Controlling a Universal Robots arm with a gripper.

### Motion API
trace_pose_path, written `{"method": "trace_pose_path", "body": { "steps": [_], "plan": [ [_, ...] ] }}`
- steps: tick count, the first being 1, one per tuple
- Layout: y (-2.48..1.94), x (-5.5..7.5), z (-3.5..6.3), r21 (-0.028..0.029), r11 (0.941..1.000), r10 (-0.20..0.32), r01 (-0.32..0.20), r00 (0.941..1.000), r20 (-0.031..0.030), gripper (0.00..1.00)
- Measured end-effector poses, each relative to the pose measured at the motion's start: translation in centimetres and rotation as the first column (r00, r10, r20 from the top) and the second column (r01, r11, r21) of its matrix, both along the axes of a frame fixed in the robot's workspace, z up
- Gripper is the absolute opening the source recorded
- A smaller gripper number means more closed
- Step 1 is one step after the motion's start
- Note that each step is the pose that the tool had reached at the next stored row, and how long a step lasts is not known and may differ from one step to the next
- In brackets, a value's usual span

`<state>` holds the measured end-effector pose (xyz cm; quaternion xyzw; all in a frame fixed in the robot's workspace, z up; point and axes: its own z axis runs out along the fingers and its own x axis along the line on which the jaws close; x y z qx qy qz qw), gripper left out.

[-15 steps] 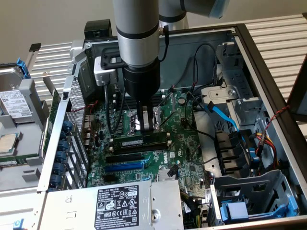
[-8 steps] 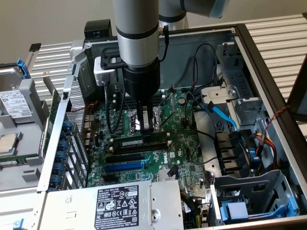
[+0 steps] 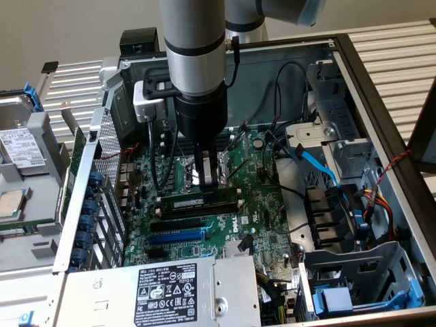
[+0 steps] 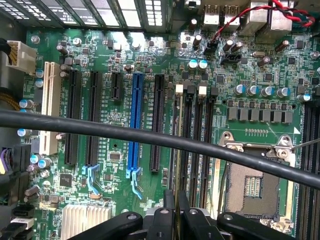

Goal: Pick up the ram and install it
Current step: 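Insert the ram into the slot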

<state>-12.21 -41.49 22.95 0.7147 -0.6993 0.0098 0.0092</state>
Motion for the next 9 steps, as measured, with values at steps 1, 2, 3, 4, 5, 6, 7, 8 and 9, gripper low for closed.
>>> {"method": "trace_pose_path", "body": {
  "steps": [1,2,3,4,5,6,7,8,9],
  "plan": [
    [0.00,-0.02,0.00,-0.0001,1.0000,0.000,0.000,1.0000,0.0009,0.13],
    [0.00,-0.03,0.01,-0.0002,1.0000,0.000,0.000,1.0000,0.0012,0.13],
    [0.00,-0.05,0.01,-0.0002,1.0000,0.000,0.000,1.0000,0.0016,0.13],
    [0.00,-0.07,0.00,-0.0002,1.0000,-0.001,0.001,1.0000,0.0020,0.13],
    [0.00,-0.09,-0.01,0.0000,1.0000,-0.001,0.001,1.0000,0.0024,0.13],
    [0.00,-0.09,-0.01,0.0000,1.0000,-0.001,0.001,1.0000,0.0027,0.13],
    [0.00,-0.09,-0.01,-0.0001,1.0000,-0.001,0.001,1.0000,0.0030,0.13],
    [0.00,-0.10,-0.01,-0.0001,1.0000,-0.001,0.001,1.0000,0.0032,0.13],
    [0.00,-0.10,-0.01,0.0000,1.0000,-0.002,0.002,1.0000,0.0034,0.13]
  ]
}}
